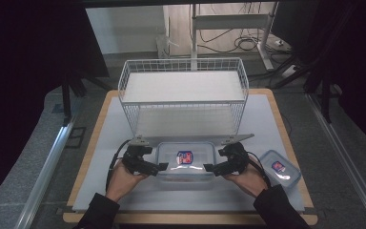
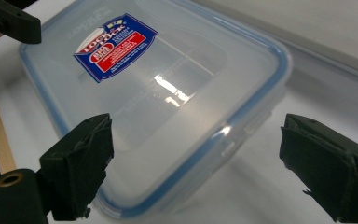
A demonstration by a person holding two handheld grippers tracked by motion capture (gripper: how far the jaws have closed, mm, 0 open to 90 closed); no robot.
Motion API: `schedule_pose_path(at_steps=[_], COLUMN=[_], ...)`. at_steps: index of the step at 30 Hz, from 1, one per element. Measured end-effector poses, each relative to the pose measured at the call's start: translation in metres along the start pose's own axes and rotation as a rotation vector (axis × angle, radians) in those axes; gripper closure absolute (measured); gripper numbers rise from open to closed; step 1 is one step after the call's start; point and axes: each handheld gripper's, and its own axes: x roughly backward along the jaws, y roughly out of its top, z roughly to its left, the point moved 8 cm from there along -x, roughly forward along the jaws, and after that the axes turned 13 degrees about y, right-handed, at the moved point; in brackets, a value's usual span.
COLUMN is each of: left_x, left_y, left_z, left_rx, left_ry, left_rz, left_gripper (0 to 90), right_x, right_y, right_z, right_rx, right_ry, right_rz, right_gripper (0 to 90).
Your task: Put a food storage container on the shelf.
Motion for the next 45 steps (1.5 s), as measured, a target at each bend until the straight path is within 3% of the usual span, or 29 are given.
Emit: schedule_pose_path(at_steps=[1, 5, 8, 9, 10, 15, 22, 26, 29, 34, 36, 42, 45], left_x=[-0.002, -0.007, -0.013, -0.014, -0.013, -0.006, 0.012, 0.025, 0.03, 0.036, 0.037, 0.038, 0.04], left_y=[0.0, 0.001, -0.003, -0.004, -0.004, -0.005, -0.017, -0.02, -0.023, -0.027, -0.029, -0.03, -0.034], left_z=[-0.001, -0.002, -0.005, -0.005, -0.005, -0.011, -0.019, -0.018, -0.019, -0.017, -0.016, -0.018, -0.017], left_rx=[0.01, 0.037, 0.089, 0.101, 0.097, 0.065, 0.018, 0.089, 0.121, 0.187, 0.191, 0.168, 0.177], left_ry=[-0.026, -0.057, -0.133, -0.139, -0.135, -0.098, -0.069, -0.08, -0.085, -0.147, -0.163, -0.147, -0.164], left_rz=[0.001, 0.015, 0.042, 0.044, 0.049, 0.049, 0.019, -0.035, -0.071, -0.101, -0.103, -0.097, -0.095], left_gripper=[2.3, 0.4, 0.0, 0.0, 0.0, 2.3, 12.4, 28.2, 34.7, 43.9, 46.9, 46.6, 48.0], right_x=[-0.002, -0.005, -0.009, -0.01, -0.011, -0.006, 0.007, 0.014, 0.019, 0.024, 0.025, 0.023, 0.018], right_y=[0.001, 0.003, 0.001, 0.0, -0.001, -0.001, -0.01, -0.014, -0.018, -0.021, -0.023, -0.025, -0.029], right_z=[0.0, -0.005, -0.006, -0.007, -0.007, -0.004, 0.01, 0.018, 0.022, 0.026, 0.026, 0.024, 0.023], right_rx=[-0.017, -0.059, -0.13, -0.147, -0.16, -0.167, -0.146, -0.123, -0.113, -0.122, -0.127, -0.159, -0.185], right_ry=[0.018, 0.039, 0.103, 0.123, 0.139, 0.127, 0.119, 0.115, 0.117, 0.144, 0.155, 0.189, 0.208], right_rz=[-0.002, -0.013, -0.021, -0.023, -0.026, -0.039, -0.063, -0.079, -0.094, -0.113, -0.117, -0.145, -0.121], right_gripper=[9.3, 9.6, 10.1, 11.0, 11.0, 19.2, 31.4, 39.8, 45.1, 50.5, 51.4, 50.7, 47.8])
